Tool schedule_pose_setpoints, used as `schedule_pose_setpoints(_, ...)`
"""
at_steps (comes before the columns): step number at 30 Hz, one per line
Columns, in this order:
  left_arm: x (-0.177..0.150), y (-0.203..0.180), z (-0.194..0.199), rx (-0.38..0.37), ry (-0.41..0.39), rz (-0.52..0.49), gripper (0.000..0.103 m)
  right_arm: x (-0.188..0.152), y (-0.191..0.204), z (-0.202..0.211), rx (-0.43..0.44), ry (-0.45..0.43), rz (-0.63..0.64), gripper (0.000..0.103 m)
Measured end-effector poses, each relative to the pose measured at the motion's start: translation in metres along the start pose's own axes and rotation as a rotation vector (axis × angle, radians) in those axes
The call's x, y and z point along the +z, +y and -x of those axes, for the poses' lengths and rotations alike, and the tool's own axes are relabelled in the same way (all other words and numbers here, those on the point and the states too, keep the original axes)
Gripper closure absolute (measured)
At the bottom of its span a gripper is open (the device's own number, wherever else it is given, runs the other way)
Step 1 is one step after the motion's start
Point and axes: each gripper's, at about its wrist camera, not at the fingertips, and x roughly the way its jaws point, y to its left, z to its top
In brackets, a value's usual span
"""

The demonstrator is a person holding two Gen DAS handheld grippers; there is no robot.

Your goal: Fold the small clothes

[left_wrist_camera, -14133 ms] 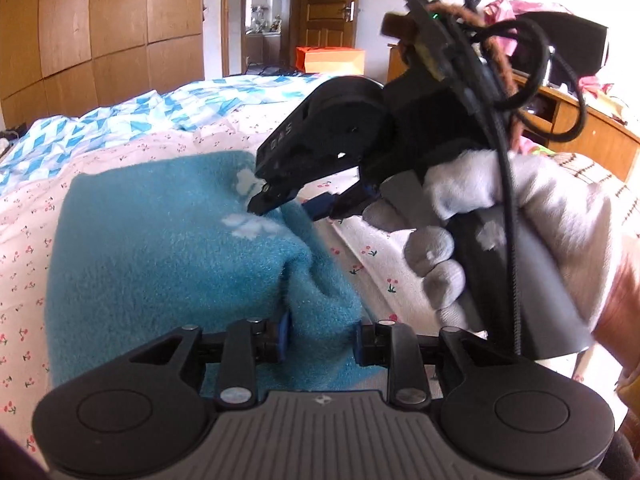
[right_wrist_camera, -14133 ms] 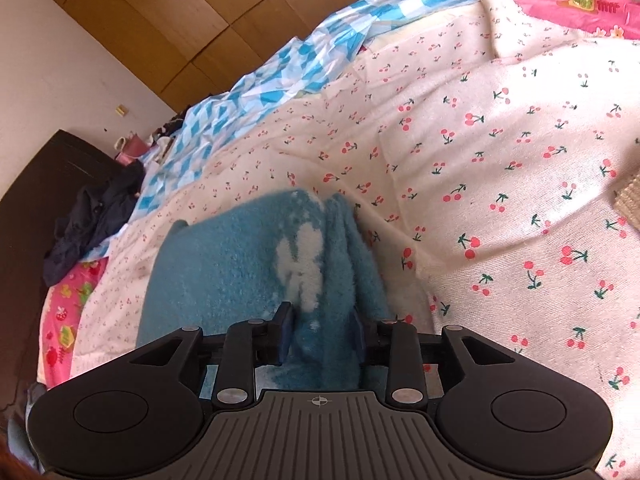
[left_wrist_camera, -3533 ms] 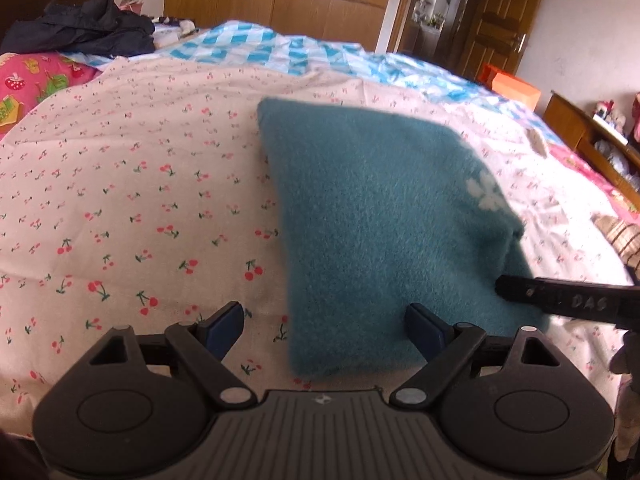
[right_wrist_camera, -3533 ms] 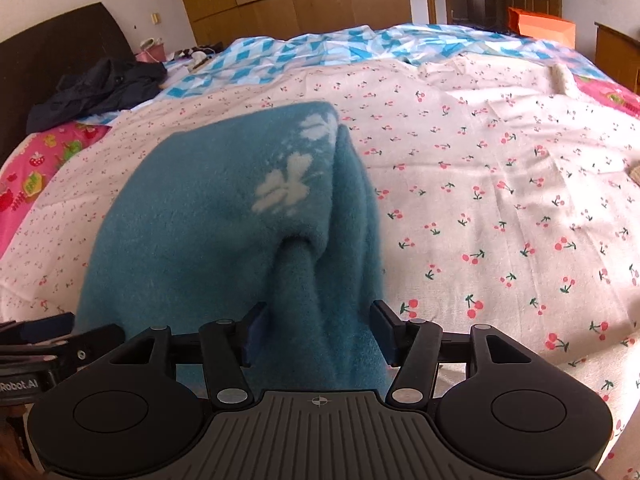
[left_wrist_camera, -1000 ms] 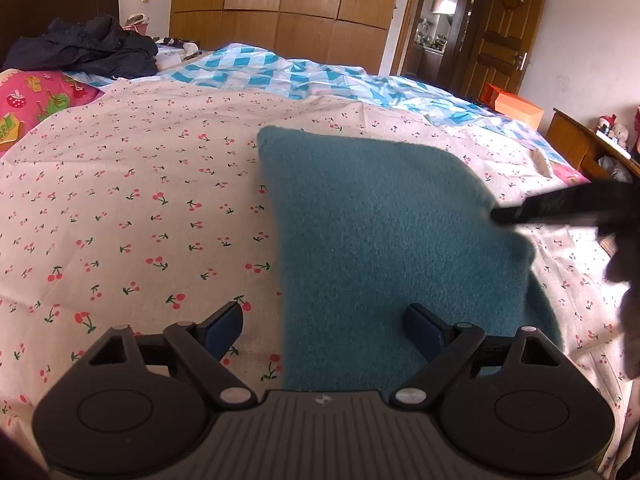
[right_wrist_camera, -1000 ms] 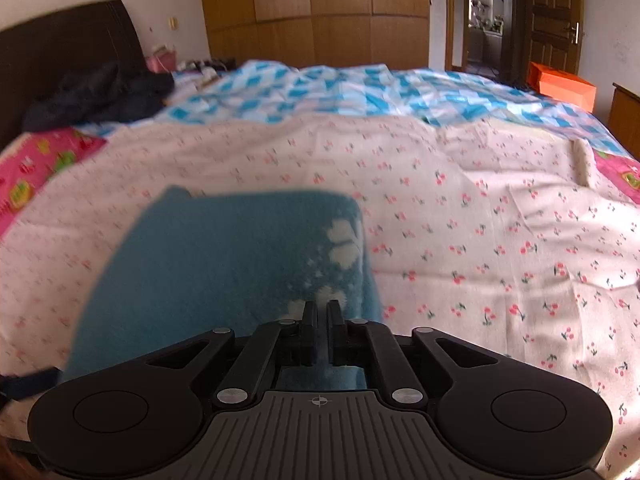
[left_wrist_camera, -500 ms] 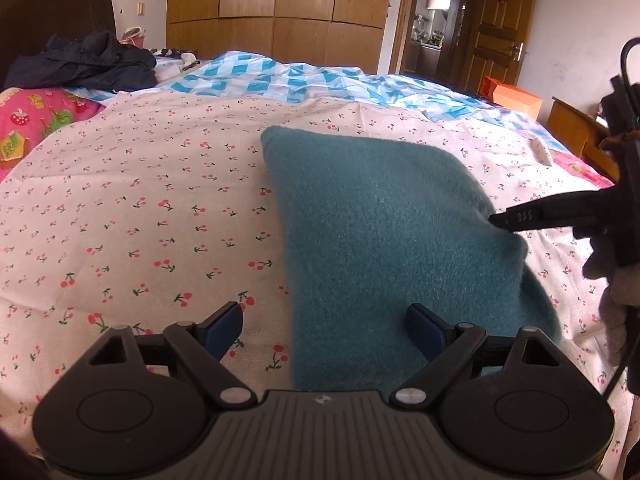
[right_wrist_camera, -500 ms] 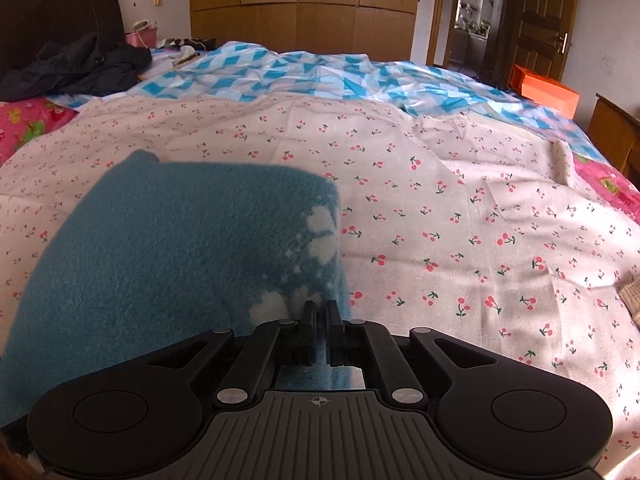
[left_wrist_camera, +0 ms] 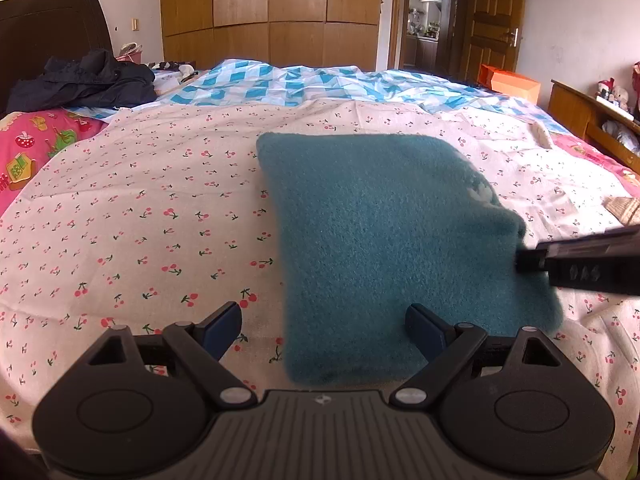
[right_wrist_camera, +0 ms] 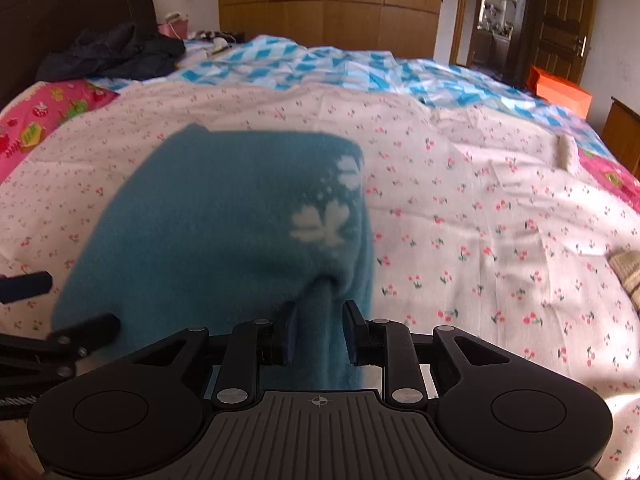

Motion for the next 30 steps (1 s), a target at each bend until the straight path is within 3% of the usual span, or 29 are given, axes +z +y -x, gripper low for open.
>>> schedule_pose_setpoints(4, -0.002, -0.004, 0.001, 0.011, 0.001, -0.018, 0.009, -0.002, -0.008, -0.005, -0.012, -0.002, -0.05, 0.074)
schedule_pose_setpoints(7, -0.002, -0.006, 0.002, 0.02, 0.003, -0.03, 0.009, -0.004, -0.013, -0.006, -0.017, 0.002, -0.086, 0.065)
schedule_pose_setpoints(17, -0.01, -0.012, 0.003, 0.022, 0.073, -0.014, 0.003, -0.027, 0.005, 0.047, 0.067, -0.059, -0.055, 0.061)
schedule_pose_setpoints(24, -0.016, -0.031, 0.005, 0.119, 0.108, -0.133, 0.003, -0.044, 0.011, 0.048, 0.059, -0.034, -0.059, 0.055)
schedule_pose_setpoints(30, -0.019, -0.038, 0.011, 0.107, 0.099, -0.157, 0.003, -0.051, 0.007, 0.051, 0.06, -0.042, -0.089, 0.051)
